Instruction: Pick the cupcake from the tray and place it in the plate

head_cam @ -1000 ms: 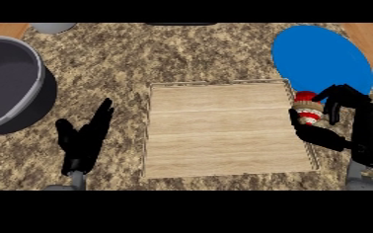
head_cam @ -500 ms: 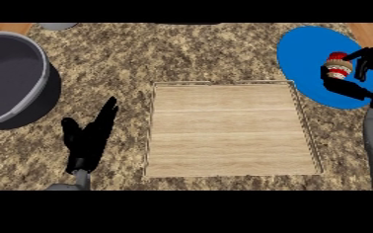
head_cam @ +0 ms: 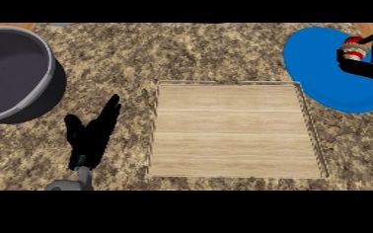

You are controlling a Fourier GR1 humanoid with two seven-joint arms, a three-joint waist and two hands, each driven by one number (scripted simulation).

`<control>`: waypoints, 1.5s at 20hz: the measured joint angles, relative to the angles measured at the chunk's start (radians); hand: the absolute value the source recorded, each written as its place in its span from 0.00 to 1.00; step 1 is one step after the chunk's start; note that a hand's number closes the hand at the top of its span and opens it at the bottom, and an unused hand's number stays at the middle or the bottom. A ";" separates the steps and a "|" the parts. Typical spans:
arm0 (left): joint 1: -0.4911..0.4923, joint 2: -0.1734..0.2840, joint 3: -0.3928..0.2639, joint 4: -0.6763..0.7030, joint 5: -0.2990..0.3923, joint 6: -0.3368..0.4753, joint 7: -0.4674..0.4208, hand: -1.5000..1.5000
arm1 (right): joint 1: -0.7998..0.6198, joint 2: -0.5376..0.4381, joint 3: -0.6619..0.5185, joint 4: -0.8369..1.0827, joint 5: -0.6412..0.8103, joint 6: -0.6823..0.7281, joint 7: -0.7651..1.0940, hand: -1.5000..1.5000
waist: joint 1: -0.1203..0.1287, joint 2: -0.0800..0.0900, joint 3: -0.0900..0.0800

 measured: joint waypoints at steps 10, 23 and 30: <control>-0.026 -0.014 -0.016 0.003 -0.007 -0.011 0.000 0.50 | -0.089 -0.081 0.080 0.284 0.118 0.120 0.048 0.00 | 0.034 0.018 0.002; -0.017 -0.013 -0.004 0.004 -0.008 -0.011 -0.005 0.50 | -0.134 -0.144 -0.129 0.387 -0.094 0.307 -0.133 0.00 | 0.017 0.016 0.005; 0.004 -0.010 0.006 0.002 -0.009 -0.012 -0.019 0.50 | -0.066 -0.238 -0.166 0.438 -0.142 0.576 -0.185 0.00 | -0.002 0.007 0.004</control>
